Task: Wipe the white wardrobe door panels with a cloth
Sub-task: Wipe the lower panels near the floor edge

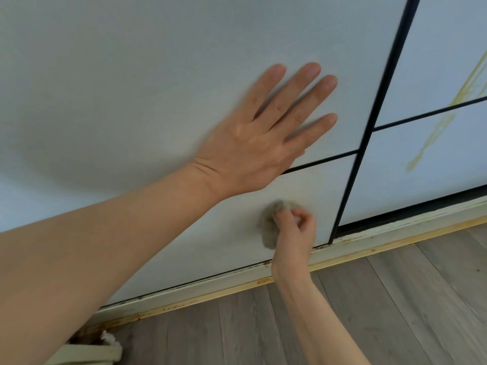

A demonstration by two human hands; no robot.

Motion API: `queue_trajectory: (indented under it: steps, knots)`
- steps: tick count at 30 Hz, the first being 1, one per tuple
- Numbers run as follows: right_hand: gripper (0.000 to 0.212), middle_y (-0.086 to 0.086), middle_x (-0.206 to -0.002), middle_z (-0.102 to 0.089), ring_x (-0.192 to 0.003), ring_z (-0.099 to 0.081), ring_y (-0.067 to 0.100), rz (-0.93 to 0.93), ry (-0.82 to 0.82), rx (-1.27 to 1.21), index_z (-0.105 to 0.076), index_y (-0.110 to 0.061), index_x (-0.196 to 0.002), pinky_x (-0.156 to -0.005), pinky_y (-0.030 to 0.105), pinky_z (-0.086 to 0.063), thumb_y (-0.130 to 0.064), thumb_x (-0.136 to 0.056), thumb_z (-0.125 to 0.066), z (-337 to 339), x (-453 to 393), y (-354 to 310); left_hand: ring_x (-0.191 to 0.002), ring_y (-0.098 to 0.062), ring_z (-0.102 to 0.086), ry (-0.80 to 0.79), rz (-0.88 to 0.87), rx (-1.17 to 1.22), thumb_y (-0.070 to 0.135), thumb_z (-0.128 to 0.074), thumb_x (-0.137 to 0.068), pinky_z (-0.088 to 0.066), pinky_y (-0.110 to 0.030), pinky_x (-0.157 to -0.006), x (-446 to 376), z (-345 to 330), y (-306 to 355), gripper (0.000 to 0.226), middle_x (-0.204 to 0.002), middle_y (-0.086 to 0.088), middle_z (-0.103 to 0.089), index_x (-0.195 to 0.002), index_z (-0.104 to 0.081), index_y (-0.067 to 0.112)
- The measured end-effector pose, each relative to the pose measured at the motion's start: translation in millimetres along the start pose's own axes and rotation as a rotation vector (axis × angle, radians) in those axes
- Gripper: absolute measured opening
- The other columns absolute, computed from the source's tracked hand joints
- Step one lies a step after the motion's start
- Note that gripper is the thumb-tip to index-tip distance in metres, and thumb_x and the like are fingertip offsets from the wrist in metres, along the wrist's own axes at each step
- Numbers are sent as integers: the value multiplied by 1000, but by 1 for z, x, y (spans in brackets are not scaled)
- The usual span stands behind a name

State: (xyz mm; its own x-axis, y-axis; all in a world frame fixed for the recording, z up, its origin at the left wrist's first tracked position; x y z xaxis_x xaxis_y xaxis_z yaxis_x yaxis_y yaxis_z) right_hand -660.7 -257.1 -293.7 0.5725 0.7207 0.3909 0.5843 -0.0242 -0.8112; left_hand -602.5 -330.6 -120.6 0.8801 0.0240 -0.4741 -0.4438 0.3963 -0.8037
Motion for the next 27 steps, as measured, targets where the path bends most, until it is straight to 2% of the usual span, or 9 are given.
queue_trajectory:
  steps: [2,4,8,10,13,17,21,24,27]
  knots:
    - [24,8,-105,-56,-82,-58,9,273,-86,10,-61,-21,-100,-73,19,-52,-4,-87,-70,-20,14,-24,-140,-41,-43,8,3,14,23,-38,-105,-24,-57,-115,-1,1,-1,47,-153,-17,-44,-152,-44,19]
    - [24,7,-101,-51,-78,-54,5,345,-25,-4,-61,-20,-96,-78,21,-51,0,-85,-67,-23,10,-28,-140,-42,-43,6,0,27,22,-37,-105,-24,-57,-115,-1,1,0,47,-154,-18,-43,-152,-43,18]
    - [18,9,-100,-62,-90,-63,23,-166,237,37,-59,-16,-101,-72,35,-54,-2,-91,-64,28,-28,41,-141,-44,-41,10,4,36,21,-35,-107,-23,-58,-116,0,0,-1,46,-155,-20,-41,-153,-41,16]
    - [11,24,-105,-60,-87,-63,32,-435,183,-1,-56,1,-104,-64,36,-57,7,-96,-52,56,-49,68,-141,-44,-40,2,-3,58,22,-33,-108,-23,-59,-116,0,-1,0,46,-155,-20,-41,-153,-40,15]
    - [23,25,-98,-57,-77,-61,33,-510,122,67,-55,0,-84,-58,36,-59,14,-96,-40,51,-50,64,-140,-45,-41,14,-1,81,21,-33,-108,-24,-59,-116,1,-2,0,46,-154,-21,-42,-152,-42,13]
    - [13,10,-98,-64,-85,-64,23,-162,30,104,-57,-12,-98,-78,36,-59,-1,-94,-63,-6,2,24,-137,-45,-45,41,-1,87,16,-35,-107,-25,-57,-116,1,1,-2,41,-149,-22,-47,-142,-55,8]
    - [28,-4,-75,-45,-69,-43,9,249,4,-101,-55,-20,-87,-67,18,-45,7,-89,-63,-40,34,-11,-140,-40,-44,36,-27,138,9,-36,-105,-30,-53,-119,24,9,-9,41,-151,-19,-47,-140,-58,11]
    - [26,-6,-74,-42,-66,-40,9,66,164,-19,-53,-19,-87,-68,18,-43,6,-91,-60,-24,25,31,-148,-38,-30,-69,57,71,12,-49,-101,-16,-52,-123,96,18,-14,52,-159,-16,-34,-153,-43,19]
    - [30,9,-89,-57,-76,-54,17,-248,199,69,-53,-18,-82,-84,35,-52,9,-92,-62,10,7,85,-153,-42,1,-208,287,15,31,-59,-102,-6,-62,-122,173,36,-14,61,-166,-14,-15,-156,-32,32]
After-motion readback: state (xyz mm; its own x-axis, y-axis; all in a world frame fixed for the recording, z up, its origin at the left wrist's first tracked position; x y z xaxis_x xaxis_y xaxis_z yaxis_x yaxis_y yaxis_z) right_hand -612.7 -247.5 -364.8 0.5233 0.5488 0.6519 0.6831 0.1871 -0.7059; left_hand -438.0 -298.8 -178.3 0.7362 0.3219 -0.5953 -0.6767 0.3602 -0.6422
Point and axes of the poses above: each hand's wrist, its own x-axis away from the middle knuckle, its own z-axis out of the back of the hand, y = z × x, the point moved 1 cm from there along -x, towards the middle knuckle
